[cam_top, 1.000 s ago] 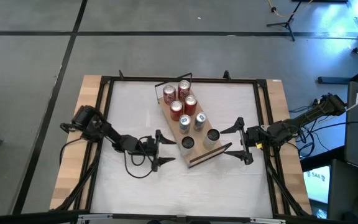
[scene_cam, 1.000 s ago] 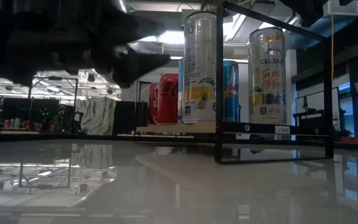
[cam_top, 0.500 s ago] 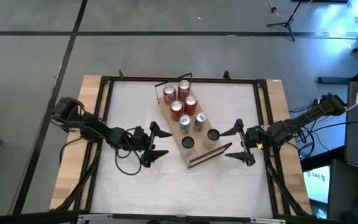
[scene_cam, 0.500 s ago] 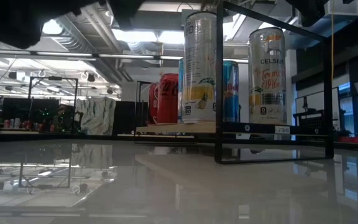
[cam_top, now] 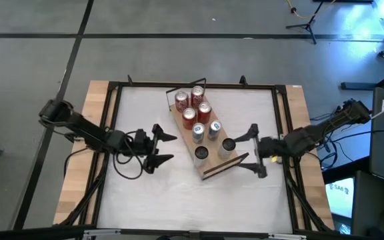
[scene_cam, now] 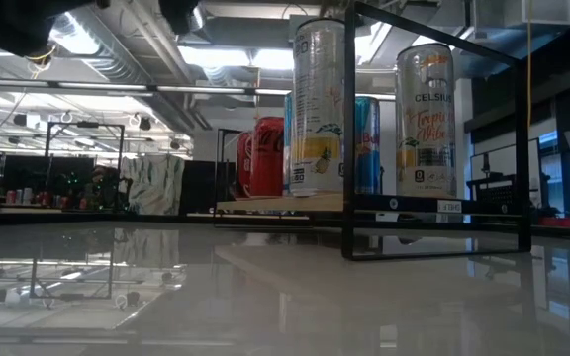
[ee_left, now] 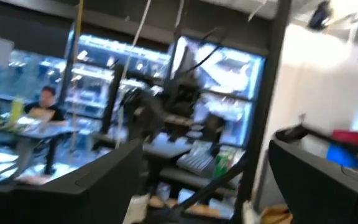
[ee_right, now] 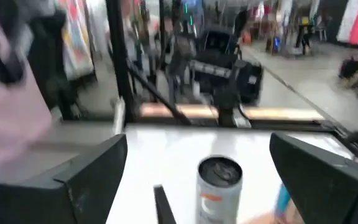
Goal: Place canned beverage on shelf
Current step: Put the white yellow soda can on the shelf aligned with the other white yellow soda can
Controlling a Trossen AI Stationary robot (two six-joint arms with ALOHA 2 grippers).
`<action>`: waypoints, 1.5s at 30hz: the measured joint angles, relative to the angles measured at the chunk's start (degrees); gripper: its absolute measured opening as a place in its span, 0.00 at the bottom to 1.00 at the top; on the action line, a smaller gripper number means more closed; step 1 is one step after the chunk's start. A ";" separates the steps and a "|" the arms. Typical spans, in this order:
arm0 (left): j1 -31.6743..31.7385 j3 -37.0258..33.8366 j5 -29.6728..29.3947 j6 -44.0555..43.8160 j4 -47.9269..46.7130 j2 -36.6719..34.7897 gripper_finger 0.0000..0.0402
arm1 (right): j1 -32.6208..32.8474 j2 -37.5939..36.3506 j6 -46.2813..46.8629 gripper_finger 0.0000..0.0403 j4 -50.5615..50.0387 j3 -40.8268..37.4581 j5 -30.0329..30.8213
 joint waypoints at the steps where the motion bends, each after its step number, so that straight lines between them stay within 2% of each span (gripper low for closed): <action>1: 0.17 -0.40 -0.71 0.00 -2.00 -1.02 0.84 | -0.11 1.81 -1.10 0.97 -3.11 2.52 0.42; 9: 1.00 -3.70 -3.45 -0.02 -12.96 -5.47 0.84 | -6.79 19.11 -2.82 0.97 -31.98 27.00 -1.04; 15: 1.00 -4.27 -3.50 0.00 -18.80 -5.47 0.84 | -12.54 31.18 -8.72 0.97 -43.88 41.56 -10.29; 20: 1.00 -4.30 -3.50 0.00 -20.97 -5.45 0.84 | -15.57 38.51 -13.49 0.97 -50.13 50.11 -17.43; 23: 1.00 -4.30 -3.50 -0.02 -21.35 -5.45 0.84 | -16.70 41.43 -16.28 0.97 -52.64 53.00 -20.81; 28: 1.00 -4.30 -3.52 -0.02 -21.60 -5.45 0.84 | -17.41 44.00 -20.26 0.97 -53.32 53.45 -24.55; 45: 1.00 -4.30 -3.93 -0.04 -21.60 -5.45 0.84 | -17.73 48.19 -22.31 0.97 -55.38 53.38 -24.23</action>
